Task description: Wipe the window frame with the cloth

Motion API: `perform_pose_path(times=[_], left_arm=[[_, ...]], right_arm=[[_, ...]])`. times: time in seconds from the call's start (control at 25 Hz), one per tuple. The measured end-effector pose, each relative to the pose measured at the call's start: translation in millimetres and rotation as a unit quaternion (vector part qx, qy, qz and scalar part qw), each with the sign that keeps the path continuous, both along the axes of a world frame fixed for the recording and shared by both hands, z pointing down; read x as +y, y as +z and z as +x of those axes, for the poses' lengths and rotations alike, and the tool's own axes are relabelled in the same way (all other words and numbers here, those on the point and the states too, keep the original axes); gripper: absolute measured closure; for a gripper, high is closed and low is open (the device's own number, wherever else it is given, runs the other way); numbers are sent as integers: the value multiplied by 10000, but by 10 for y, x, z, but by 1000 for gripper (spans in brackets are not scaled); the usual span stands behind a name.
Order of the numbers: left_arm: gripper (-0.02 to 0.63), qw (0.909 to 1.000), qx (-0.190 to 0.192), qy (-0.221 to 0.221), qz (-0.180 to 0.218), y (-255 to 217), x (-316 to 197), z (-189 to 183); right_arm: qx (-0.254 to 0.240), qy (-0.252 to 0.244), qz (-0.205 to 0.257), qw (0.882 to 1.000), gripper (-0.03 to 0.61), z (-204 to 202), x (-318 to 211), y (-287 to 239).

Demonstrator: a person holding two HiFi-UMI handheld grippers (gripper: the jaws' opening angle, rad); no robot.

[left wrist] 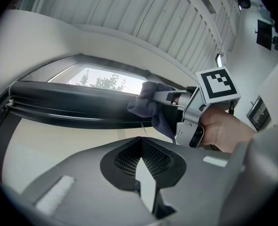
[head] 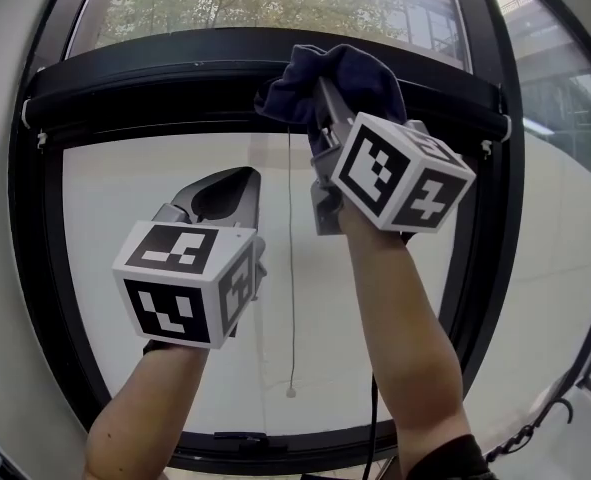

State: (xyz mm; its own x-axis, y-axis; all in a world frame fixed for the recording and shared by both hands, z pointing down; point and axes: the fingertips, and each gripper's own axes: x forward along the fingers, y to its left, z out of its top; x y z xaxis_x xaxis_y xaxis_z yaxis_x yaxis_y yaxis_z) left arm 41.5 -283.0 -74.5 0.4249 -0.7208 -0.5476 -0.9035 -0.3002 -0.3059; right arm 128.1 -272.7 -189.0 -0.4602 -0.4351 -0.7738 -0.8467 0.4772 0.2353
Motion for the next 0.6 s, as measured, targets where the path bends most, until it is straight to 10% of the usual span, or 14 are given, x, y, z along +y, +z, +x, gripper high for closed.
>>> perform_pose_path(times=[0.6], left_arm=[[620,9994,-163,264,164,-47,-20,982]], right_arm=[[-222,333,72,9992,511,1147,-47,-18]])
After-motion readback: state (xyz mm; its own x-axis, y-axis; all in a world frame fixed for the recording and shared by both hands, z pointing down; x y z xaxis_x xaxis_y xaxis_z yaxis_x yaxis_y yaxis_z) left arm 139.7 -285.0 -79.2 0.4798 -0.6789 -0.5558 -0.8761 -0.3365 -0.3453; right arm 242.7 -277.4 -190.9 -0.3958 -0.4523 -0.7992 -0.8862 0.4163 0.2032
